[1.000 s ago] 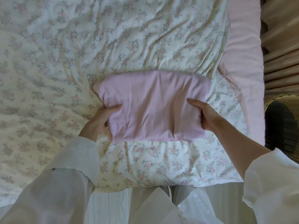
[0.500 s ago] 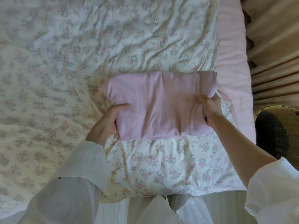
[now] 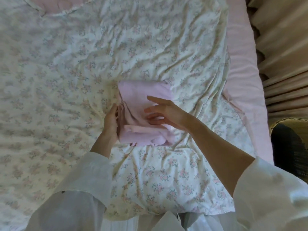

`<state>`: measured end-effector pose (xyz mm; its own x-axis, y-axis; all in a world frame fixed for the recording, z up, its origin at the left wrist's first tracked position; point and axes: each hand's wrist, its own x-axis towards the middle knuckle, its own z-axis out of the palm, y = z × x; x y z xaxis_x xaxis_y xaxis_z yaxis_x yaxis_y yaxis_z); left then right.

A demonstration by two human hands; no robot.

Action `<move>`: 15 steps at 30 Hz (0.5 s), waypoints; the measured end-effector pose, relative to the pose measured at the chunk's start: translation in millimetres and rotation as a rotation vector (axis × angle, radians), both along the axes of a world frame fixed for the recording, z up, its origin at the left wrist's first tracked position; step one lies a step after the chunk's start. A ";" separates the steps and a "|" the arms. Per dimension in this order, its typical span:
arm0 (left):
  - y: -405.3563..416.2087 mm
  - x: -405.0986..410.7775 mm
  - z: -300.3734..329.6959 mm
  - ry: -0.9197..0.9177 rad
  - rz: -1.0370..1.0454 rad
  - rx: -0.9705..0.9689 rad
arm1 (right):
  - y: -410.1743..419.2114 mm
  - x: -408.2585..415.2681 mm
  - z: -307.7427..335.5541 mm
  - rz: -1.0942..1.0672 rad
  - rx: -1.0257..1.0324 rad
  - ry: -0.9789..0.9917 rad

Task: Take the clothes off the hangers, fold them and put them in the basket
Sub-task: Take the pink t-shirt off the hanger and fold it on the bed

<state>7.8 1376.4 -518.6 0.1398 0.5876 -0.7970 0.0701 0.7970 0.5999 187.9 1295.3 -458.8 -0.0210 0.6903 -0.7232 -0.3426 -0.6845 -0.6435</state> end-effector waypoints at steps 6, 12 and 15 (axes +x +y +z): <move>6.6 -6.2 -0.8 0.217 -0.409 0.106 | -18.1 -8.8 -30.2 0.436 0.150 -0.666; -8.9 4.4 -8.4 0.499 -0.595 0.278 | -46.1 -20.5 -42.3 0.855 0.231 -1.037; -21.0 -3.8 -22.1 0.614 -0.700 0.291 | -59.3 -23.6 -56.1 1.116 0.200 -1.150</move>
